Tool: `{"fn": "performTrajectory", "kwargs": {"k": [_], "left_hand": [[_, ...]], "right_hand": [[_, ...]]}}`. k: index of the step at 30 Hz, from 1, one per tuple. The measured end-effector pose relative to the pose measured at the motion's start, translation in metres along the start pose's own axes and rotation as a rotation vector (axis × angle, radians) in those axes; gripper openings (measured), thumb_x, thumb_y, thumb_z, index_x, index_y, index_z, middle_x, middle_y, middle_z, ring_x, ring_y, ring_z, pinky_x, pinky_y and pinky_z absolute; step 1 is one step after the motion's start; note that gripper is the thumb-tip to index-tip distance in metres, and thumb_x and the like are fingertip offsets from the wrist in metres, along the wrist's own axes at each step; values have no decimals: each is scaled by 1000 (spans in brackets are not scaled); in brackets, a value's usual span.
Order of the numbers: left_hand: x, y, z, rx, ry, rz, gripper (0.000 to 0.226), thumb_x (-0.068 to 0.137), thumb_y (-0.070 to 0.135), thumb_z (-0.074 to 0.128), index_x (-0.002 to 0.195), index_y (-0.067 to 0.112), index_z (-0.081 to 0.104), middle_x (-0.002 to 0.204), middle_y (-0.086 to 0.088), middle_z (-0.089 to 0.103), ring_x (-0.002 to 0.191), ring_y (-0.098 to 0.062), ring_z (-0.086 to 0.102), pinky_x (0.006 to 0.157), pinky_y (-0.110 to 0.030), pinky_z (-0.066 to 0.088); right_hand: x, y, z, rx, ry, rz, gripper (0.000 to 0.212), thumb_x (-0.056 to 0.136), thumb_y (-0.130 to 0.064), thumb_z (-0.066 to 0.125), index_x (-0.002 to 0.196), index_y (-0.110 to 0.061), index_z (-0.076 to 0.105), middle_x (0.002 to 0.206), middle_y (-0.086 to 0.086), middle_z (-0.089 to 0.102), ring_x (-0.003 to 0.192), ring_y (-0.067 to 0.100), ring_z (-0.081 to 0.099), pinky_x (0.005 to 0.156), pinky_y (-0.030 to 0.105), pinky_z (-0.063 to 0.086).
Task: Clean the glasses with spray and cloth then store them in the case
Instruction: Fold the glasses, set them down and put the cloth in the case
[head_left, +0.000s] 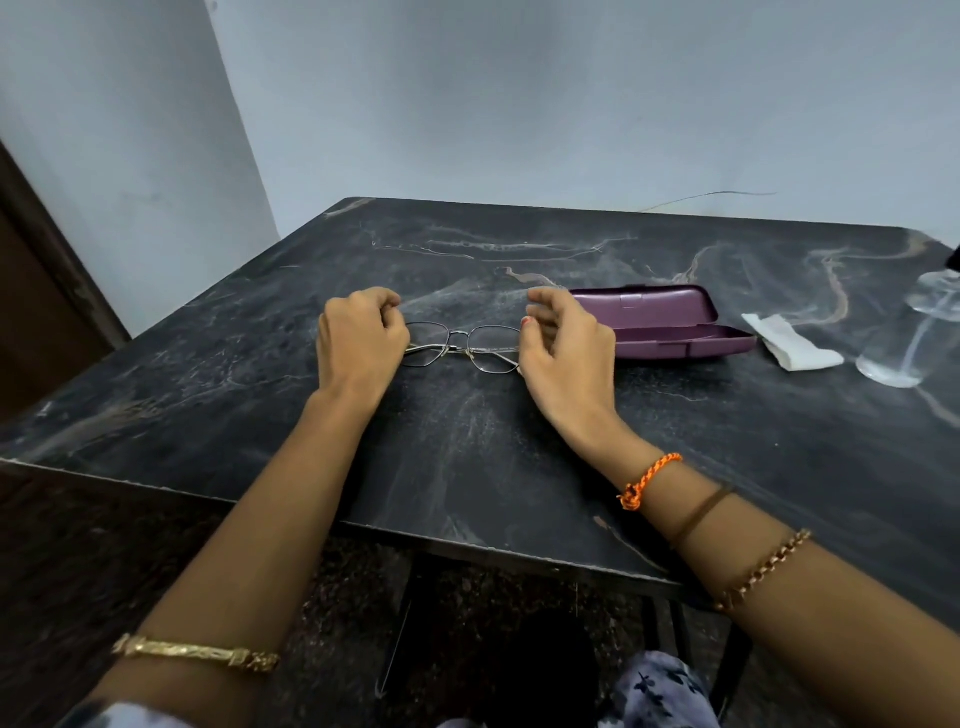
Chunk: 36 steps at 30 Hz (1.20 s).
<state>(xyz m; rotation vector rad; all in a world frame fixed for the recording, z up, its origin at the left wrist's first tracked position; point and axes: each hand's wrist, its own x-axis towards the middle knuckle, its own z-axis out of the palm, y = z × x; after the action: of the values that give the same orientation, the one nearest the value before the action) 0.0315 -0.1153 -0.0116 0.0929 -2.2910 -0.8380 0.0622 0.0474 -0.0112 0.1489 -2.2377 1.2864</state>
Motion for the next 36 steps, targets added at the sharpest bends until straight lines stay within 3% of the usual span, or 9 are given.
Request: {"fn": "performTrajectory", "kwargs": {"k": [4,8,11,14,18,22,24,29,36], "left_hand": [[-2,0,0,15,24,3,25,85,3,48,100,2,68,85,-25,70,77,-40,64,78,-42,52],[-5,3,-4,-2,85,57,24,85,1,50,102,2,67,94,-21,71,83,-37,64,80,-42,51],[-12,10,-7,-37,147,236,25,81,-6,52,99,1,67,98,-18,69,77,-34,64,72,-36,49],[-20,24,-5,-124,170,434,24,81,-12,51,99,-5,65,98,-23,65,77,-28,63,69,-23,47],[-37,64,12,-363,195,483,27,84,-6,49,109,-6,59,102,-23,57,91,-24,56,79,-9,42],[-55,117,37,-593,114,314,31,88,8,45,118,3,53,109,-1,48,104,-23,53,87,-22,44],[-60,136,50,-559,60,336,32,88,13,45,118,3,50,107,-1,50,103,-19,48,88,-24,38],[-64,142,73,-406,-50,419,43,87,30,35,117,5,51,101,-6,58,94,-17,46,82,-26,32],[-60,139,77,-408,-60,333,27,87,17,44,106,6,58,95,3,56,89,-14,44,82,-36,38]], "right_hand": [[-5,-3,-3,56,75,-176,30,84,0,49,112,-1,58,109,14,67,103,24,63,92,41,50],[-7,-15,-13,-33,249,-664,34,74,10,50,103,-1,62,101,13,65,92,20,61,75,33,54],[-4,-14,-29,-156,298,-1078,30,81,1,44,105,-12,54,105,6,46,87,16,51,69,32,50],[5,0,-59,-350,322,-1236,24,88,-11,38,105,-19,53,104,2,44,87,16,49,76,33,37],[21,34,-114,-514,424,-1072,29,79,-5,48,104,-20,52,105,1,44,90,17,48,78,34,32],[27,60,-154,-479,425,-667,39,68,7,60,102,-11,56,104,13,54,94,19,46,78,39,36],[30,68,-165,-479,381,-475,30,70,6,59,97,-5,62,100,21,58,94,24,48,76,41,40],[33,93,-167,-602,180,-184,26,79,-5,56,104,-1,59,113,19,54,104,33,48,86,37,39],[38,112,-168,-799,22,20,35,86,-23,53,115,-3,53,118,16,52,112,31,42,90,37,36]]}}
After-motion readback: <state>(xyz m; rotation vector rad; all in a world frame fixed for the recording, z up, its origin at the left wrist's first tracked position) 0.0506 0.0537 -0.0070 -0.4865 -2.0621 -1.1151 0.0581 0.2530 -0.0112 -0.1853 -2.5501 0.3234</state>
